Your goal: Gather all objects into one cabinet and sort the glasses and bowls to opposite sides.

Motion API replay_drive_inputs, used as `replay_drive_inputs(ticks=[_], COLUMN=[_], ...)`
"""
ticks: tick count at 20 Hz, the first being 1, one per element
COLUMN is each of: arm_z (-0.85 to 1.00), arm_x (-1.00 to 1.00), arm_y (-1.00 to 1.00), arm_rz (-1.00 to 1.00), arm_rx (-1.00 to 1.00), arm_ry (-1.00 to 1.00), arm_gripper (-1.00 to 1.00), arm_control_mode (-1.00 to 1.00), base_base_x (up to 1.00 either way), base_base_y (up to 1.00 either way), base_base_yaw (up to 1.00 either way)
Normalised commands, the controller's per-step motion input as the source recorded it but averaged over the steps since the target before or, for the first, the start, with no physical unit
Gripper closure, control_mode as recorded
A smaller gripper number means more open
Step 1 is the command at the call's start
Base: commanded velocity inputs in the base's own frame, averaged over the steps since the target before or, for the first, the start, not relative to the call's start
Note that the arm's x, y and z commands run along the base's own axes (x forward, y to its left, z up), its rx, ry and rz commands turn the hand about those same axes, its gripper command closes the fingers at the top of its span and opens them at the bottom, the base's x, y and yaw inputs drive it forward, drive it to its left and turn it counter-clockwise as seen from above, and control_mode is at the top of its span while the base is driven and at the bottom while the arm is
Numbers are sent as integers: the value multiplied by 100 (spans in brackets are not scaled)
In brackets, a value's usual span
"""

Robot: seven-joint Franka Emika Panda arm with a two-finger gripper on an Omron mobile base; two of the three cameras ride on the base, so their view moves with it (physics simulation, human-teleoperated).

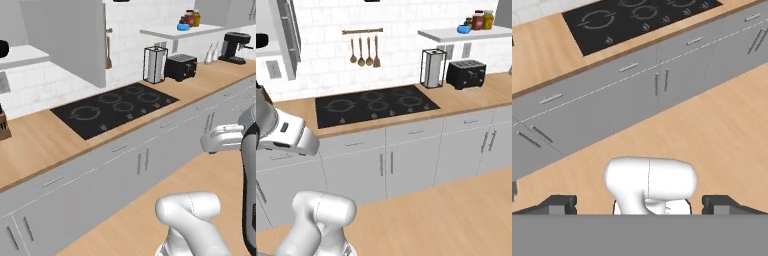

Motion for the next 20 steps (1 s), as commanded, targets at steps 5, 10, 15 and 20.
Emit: replay_drive_inputs(ticks=[5,10,15,20], arm_z=[0,0,0,0], arm_x=[0,0,0,0], arm_y=[0,0,0,0], arm_rz=[0,0,0,0], arm_rx=[0,0,0,0], arm_ry=[0,0,0,0], arm_gripper=[-100,-100,-100,-100], arm_control_mode=[100,100,100,100], base_base_x=[56,48,45,53], base_base_y=[-67,-71,-62,-53], base_base_yaw=[0,0,0,0])
